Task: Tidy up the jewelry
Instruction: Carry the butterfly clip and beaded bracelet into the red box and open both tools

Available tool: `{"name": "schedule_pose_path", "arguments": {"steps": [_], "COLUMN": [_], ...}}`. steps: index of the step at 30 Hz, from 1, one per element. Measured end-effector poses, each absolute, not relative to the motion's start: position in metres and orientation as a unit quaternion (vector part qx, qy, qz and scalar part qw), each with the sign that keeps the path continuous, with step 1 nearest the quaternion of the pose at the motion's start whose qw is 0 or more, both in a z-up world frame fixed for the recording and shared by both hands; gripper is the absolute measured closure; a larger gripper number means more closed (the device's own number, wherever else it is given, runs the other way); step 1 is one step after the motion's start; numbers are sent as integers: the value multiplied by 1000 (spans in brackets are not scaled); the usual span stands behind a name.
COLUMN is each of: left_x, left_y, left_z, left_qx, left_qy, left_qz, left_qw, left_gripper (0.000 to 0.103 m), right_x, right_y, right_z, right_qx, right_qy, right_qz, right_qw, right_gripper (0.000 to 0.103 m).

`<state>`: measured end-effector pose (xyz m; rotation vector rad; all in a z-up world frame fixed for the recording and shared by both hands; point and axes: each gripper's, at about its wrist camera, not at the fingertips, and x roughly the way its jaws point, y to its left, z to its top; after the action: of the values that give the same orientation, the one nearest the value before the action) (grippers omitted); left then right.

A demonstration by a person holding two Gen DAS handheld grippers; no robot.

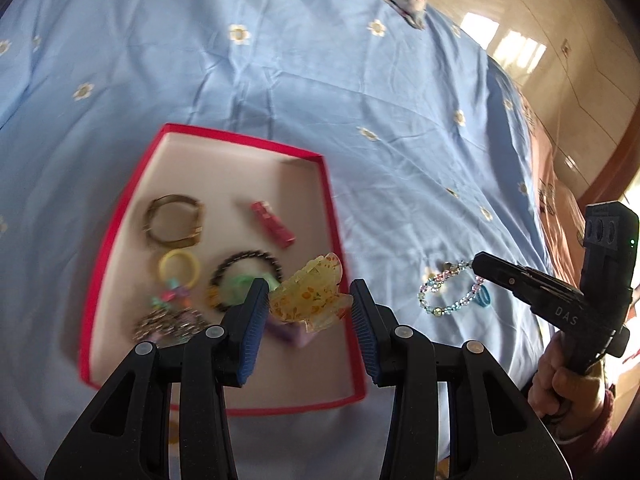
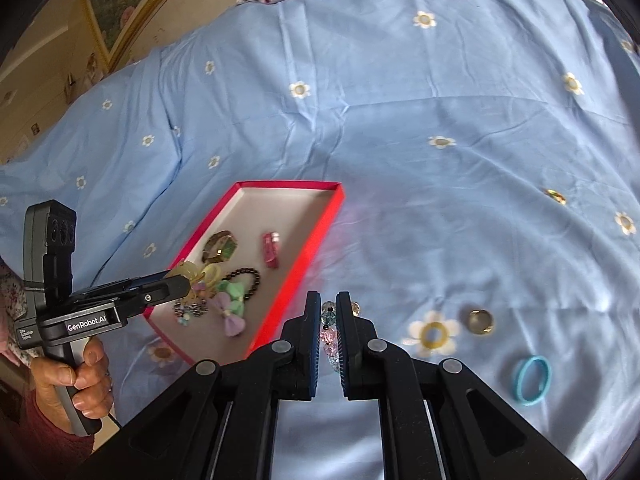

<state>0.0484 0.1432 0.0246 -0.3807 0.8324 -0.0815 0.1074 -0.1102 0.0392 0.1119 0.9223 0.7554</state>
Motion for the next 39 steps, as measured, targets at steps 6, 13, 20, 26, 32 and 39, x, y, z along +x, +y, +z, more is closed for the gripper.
{"name": "schedule_pose_path", "arguments": {"steps": [6,13,20,26,32,39], "left_x": [32,17,7,3,9,15], "left_y": [166,184,198,206,207,207], "left_z": [18,11,2,-10,-23,-36], "left_qx": [-195,-201,-200,-189,-165,-151], "left_qy": [403,406,413,425,439,450], "left_qz": [-15,4,22,37,49,59], "left_qw": [894,892,888,885,882,878], "left_gripper": [63,63,63,63,63,63], "right_x": [100,88,72,61,61,69], "right_y": [-88,-57,-24,6,23,20], "right_z": [44,47,53,48,24,-5], "right_qx": [49,41,31,23,21,13], "right_qy": [433,434,431,435,457,483], "right_qz": [379,411,446,468,467,442], "right_qw": [817,801,784,769,757,755], "right_gripper": [96,96,96,96,96,96]}}
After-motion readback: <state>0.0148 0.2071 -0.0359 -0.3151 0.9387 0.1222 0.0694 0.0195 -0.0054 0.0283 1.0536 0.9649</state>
